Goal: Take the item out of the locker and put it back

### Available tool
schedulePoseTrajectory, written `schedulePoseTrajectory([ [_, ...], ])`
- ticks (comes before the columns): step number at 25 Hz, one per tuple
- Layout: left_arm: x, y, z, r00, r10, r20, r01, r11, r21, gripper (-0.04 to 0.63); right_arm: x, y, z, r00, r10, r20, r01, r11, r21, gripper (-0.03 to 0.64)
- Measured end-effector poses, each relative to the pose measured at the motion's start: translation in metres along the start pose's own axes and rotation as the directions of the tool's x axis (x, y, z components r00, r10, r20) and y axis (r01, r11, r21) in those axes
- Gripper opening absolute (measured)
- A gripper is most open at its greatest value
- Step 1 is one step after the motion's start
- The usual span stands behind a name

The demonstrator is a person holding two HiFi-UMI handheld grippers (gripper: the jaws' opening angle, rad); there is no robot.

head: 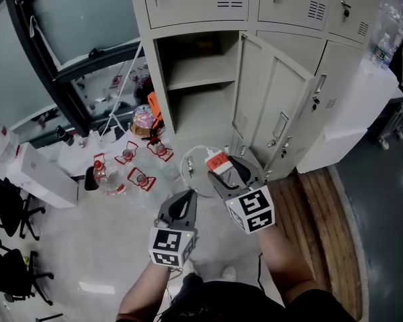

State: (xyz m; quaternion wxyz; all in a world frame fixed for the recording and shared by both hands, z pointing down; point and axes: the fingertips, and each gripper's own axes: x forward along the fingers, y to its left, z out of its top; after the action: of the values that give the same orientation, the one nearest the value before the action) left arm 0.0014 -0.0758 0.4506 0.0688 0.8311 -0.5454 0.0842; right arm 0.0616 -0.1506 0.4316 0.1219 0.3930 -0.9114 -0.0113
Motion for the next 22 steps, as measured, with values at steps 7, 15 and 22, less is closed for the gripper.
schedulePoseTrajectory([
  [7,0.01,0.048,0.005,0.999,-0.038,0.006,0.038,0.999,0.002,0.003,0.04,0.005,0.01,0.999,-0.049,-0.014,0.049,0.999,0.018,0.267],
  [15,0.016,0.092,0.003,0.996,-0.093,0.005,0.093,0.996,0.005,0.003,0.077,0.008,0.017,0.992,-0.122,-0.027,0.123,0.992,0.039,0.267],
  [22,0.021,0.118,0.007,0.986,-0.168,0.016,0.168,0.986,0.026,0.003,0.101,0.003,0.02,0.977,-0.21,-0.038,0.212,0.976,0.054,0.267],
])
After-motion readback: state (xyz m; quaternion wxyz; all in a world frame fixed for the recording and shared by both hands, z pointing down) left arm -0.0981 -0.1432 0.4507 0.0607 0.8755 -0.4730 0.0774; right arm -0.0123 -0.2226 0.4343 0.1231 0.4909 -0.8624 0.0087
